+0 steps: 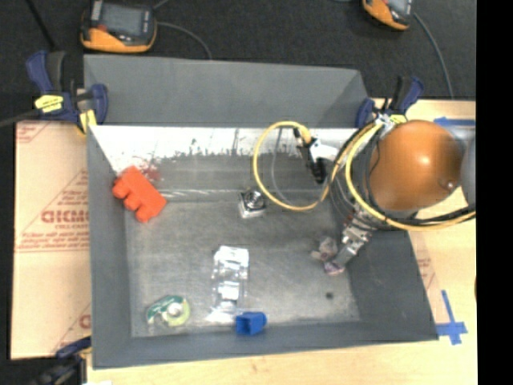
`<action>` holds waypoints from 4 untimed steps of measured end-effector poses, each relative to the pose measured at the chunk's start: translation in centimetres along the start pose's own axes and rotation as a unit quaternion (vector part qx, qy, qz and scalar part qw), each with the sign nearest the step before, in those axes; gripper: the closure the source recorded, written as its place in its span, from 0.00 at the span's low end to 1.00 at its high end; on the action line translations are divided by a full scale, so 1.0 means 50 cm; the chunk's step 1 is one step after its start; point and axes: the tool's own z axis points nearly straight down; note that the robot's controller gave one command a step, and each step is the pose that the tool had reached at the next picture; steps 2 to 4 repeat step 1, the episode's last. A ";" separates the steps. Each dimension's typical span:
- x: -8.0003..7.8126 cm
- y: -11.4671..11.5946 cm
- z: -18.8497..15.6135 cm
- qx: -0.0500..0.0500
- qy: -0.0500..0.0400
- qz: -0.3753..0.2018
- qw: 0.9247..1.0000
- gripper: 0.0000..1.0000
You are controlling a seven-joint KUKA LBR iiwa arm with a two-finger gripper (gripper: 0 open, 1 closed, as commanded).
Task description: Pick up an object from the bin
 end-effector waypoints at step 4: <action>0.002 -0.005 -0.176 -0.006 0.006 0.003 1.000 1.00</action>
Offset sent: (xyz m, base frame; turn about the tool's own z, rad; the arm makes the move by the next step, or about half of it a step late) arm -0.0001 -0.0001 0.0828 0.0000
